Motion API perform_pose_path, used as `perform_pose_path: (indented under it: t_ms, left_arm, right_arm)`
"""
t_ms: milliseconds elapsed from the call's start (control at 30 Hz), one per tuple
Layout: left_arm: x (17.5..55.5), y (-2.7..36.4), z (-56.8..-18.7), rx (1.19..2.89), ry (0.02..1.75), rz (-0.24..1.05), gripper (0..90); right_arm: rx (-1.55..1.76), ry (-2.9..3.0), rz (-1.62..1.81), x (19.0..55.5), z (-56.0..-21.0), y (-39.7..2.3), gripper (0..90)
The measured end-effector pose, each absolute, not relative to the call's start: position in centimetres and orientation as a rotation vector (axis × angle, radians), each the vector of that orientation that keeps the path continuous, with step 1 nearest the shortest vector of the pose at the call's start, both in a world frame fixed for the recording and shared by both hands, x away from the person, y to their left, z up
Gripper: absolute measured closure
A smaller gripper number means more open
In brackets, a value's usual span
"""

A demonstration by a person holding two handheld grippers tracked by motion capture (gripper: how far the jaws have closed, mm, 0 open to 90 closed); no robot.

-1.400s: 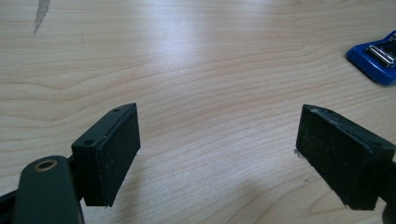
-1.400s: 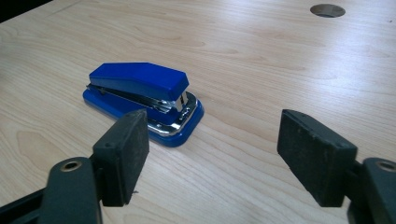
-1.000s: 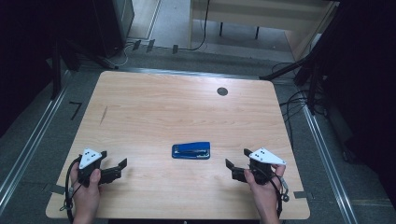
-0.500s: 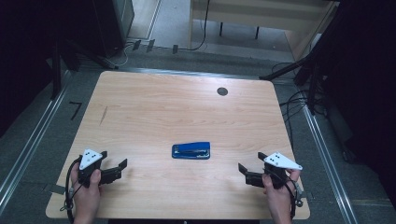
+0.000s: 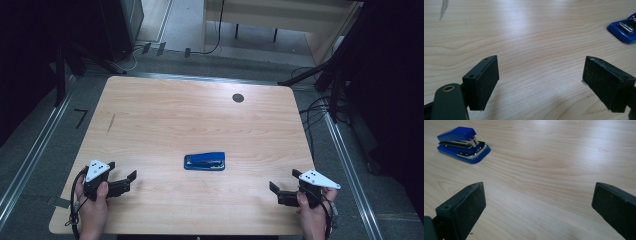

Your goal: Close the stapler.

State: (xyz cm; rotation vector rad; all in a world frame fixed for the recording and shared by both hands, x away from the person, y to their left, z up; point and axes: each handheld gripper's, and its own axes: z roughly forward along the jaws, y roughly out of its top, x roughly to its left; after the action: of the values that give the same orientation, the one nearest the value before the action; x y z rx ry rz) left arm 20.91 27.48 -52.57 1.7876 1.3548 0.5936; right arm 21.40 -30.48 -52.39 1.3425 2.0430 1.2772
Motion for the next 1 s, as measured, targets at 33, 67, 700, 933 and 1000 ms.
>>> perform_pose_path:
  t_ms: [33,67,700,933,1000]
  left_arm:
    - [20.9,27.5,-52.6,1.790,1.358,0.593,14.4]
    - [20.9,27.5,-52.6,1.785,1.354,0.596,14.4]
    - [20.8,27.8,-52.5,1.757,1.343,0.578,14.4]
    - [20.8,27.8,-52.6,1.746,1.347,0.577,14.3]
    - [20.7,27.8,-52.5,1.752,1.344,0.582,14.3]
  right_arm:
    - [1.348,2.036,1.277,21.3,-52.4,-30.8,0.0]
    - [1.347,2.032,1.272,21.2,-52.5,-31.1,0.0]
    - [1.465,1.947,1.360,20.1,-54.1,-35.9,0.0]
    - [1.472,1.929,1.303,19.7,-54.8,-36.4,0.0]
    - [1.484,1.897,1.333,19.5,-55.0,-36.8,0.0]
